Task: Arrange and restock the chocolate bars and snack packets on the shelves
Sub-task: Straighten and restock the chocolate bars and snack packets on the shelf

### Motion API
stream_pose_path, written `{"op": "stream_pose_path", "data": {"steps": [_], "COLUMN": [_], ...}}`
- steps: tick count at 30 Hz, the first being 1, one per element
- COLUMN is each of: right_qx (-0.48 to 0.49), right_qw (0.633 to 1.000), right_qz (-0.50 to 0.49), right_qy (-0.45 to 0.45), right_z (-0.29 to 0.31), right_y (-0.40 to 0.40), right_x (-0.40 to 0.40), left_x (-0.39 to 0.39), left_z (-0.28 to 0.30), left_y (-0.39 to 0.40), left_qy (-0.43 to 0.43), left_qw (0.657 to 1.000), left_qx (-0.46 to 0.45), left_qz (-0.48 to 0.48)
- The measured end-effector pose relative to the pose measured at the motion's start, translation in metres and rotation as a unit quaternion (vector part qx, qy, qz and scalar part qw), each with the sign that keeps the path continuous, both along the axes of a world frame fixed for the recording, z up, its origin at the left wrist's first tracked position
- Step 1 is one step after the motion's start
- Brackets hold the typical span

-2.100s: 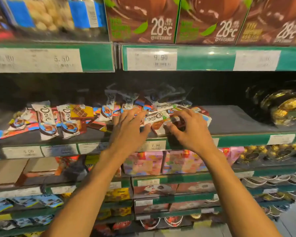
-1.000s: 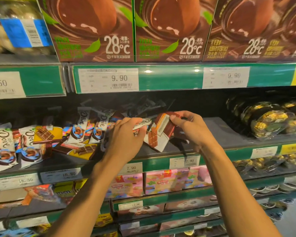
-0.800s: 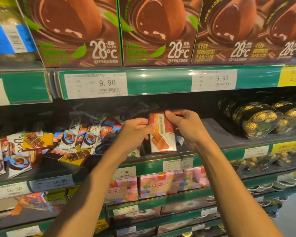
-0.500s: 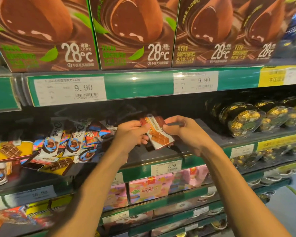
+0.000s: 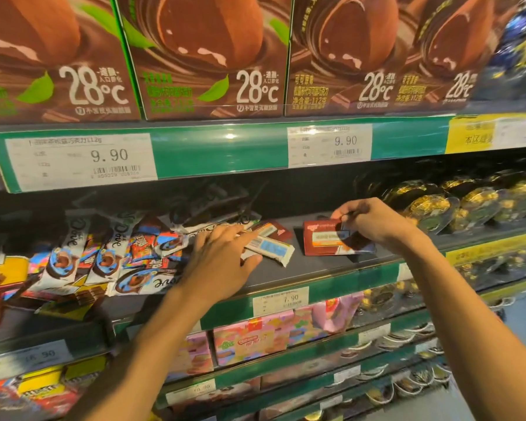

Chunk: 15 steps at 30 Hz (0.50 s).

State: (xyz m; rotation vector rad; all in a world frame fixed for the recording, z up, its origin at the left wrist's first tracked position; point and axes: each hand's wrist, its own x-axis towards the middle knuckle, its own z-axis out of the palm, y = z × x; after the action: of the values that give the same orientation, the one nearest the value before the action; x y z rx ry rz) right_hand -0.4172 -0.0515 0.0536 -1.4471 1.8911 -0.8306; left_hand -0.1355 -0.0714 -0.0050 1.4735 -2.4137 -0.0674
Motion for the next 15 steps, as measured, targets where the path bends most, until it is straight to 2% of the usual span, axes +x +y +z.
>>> {"op": "stream_pose_path", "data": {"steps": [3, 7, 11, 15], "right_qx": [-0.004, -0.014, -0.057, -0.080], "right_qw": [0.998, 0.995, 0.974, 0.971], "right_qz": [0.011, 0.022, 0.055, 0.102], "right_qy": [0.055, 0.098, 0.212, 0.201], "right_z": [-0.013, -0.033, -0.045, -0.044], "right_y": [-0.009, -0.015, -0.013, -0.007], "right_x": [0.000, -0.002, -0.004, 0.001], "left_x": [0.007, 0.022, 0.034, 0.046], "left_z": [0.003, 0.007, 0.012, 0.017], "left_y": [0.002, 0.006, 0.009, 0.014], "left_qy": [-0.014, -0.022, -0.029, -0.053], "left_qw": [1.000, 0.999, 0.998, 0.997], "left_qx": [-0.023, -0.005, 0.005, 0.007], "left_qz": [-0.010, -0.044, -0.058, -0.056]}}
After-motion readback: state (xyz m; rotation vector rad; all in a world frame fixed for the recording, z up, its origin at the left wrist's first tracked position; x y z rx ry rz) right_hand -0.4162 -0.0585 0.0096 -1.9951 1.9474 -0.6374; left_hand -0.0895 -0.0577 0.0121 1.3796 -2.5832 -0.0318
